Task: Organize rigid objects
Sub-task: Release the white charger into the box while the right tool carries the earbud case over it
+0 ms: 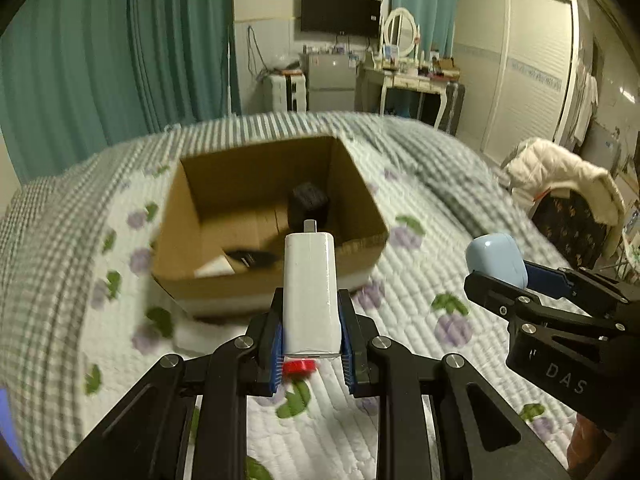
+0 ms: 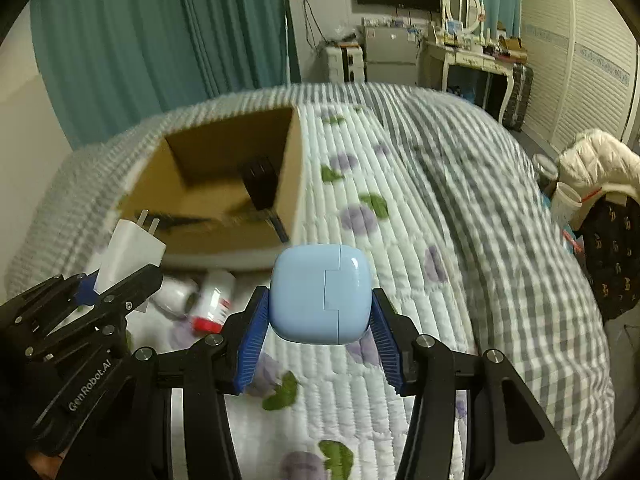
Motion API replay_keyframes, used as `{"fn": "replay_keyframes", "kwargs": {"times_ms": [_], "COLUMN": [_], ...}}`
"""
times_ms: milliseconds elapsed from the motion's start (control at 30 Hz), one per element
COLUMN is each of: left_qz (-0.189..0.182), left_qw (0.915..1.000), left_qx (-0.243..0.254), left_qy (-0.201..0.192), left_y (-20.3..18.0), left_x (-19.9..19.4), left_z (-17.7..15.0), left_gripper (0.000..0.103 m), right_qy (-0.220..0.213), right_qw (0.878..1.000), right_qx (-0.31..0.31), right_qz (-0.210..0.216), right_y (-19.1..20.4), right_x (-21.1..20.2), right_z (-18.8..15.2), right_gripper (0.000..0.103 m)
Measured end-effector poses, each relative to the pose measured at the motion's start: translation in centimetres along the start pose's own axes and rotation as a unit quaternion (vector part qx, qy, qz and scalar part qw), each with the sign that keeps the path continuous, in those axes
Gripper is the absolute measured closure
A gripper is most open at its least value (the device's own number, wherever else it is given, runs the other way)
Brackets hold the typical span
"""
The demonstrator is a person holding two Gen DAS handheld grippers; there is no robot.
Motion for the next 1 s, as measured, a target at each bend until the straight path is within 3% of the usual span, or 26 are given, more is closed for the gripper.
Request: {"fn": "replay_keyframes", "kwargs": {"times_ms": [200, 467, 767, 1000], "left_qz": [-0.004, 0.016, 0.040, 0.042], "left_qw": [0.9994, 0.9986, 0.9987, 0.9989], "left_qx": [-0.007, -0.022, -0.020, -0.019], "left_qy": [-0.033, -0.045, -0.026, -0.007], "left_y": [2.3, 6.5, 9.2, 9.8], "left_x": [-2.6, -0.5, 6.9, 12.5], "left_z": [3.6, 7.9, 10.2, 9.2], "left_gripper": [0.080, 0.080, 0.080, 0.080], "right_qy": [-0.045, -0.082, -0.074, -0.047], "right_qw": [0.998, 0.992, 0.990, 0.991], "right_qx": [-0.033, -0.091, -0.110, -0.111], "right_qz": [0.012, 0.032, 0.050, 0.054], "right_y": [3.3, 7.9, 9.4, 9.3], "right_x": [-3.7, -4.4, 2.1, 8.9], "right_z": [4.6, 11.5, 16.4, 16.6], "right_gripper": [0.053, 0.053, 0.053, 0.053]}}
Point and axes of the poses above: each gripper's, at about its wrist camera, not at the fingertips, and x roughly the way its jaws point, y to its left, z to its top, the point moved 7 cm from there along x, roughly the way its jaws point, and after that the axes turned 2 degrees about -x, right-handed, at the moved point
